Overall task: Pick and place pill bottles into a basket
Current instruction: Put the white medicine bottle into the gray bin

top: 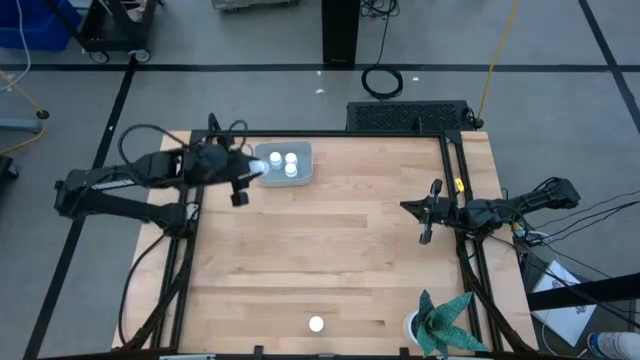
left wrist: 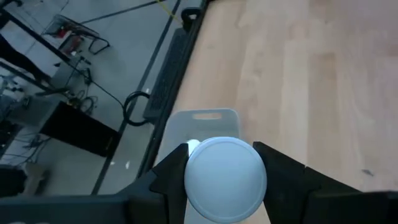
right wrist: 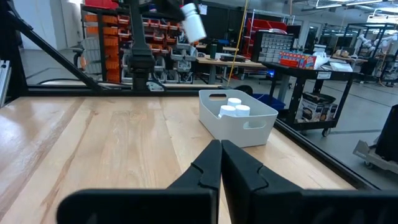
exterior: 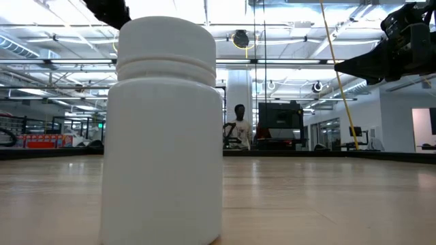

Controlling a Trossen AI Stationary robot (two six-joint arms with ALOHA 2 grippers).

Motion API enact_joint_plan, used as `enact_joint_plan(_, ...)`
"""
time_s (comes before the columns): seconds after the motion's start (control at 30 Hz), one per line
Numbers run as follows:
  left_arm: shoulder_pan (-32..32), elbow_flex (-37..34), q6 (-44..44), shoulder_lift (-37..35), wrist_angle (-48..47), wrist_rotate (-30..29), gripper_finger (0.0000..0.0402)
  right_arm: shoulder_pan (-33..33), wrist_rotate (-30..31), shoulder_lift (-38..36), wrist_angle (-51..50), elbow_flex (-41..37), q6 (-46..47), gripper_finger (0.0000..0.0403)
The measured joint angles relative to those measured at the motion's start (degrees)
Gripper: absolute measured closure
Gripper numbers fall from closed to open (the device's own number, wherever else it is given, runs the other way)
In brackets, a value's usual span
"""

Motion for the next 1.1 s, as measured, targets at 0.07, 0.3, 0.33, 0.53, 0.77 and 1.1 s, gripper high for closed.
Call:
enact_joint_plan(0.07,4.6,0.0,1.5,0.2,1.3,3.9,0.0239,0.0,0.0,0.0,0.0,0.0,0.0,0.0399)
enact_joint_plan(0.3,18.0,0.1,3.0,5.5,6.6,15.8,0.0239,0.0,0.0,0.0,0.0,0.0,0.0,0.0399)
enact_joint_plan(0.33,19.3,0.1,3.0,6.9,6.8,17.0,0.0239,0.0,0.0,0.0,0.0,0.0,0.0,0.0399)
enact_joint_plan(0.53,24.1,0.0,2.1,15.3,8.1,22.6,0.0233,0.0,0.0,0.0,0.0,0.0,0.0,0.0399)
enact_joint_plan(0.77,25.4,0.0,1.9,21.6,8.9,24.5,0.0239,0.0,0.0,0.0,0.0,0.0,0.0,0.0399)
enact_joint_plan(1.1,27.9,0.0,1.4,27.7,10.4,27.4,0.0239,0.0,0.0,0.0,0.0,0.0,0.0,0.0399)
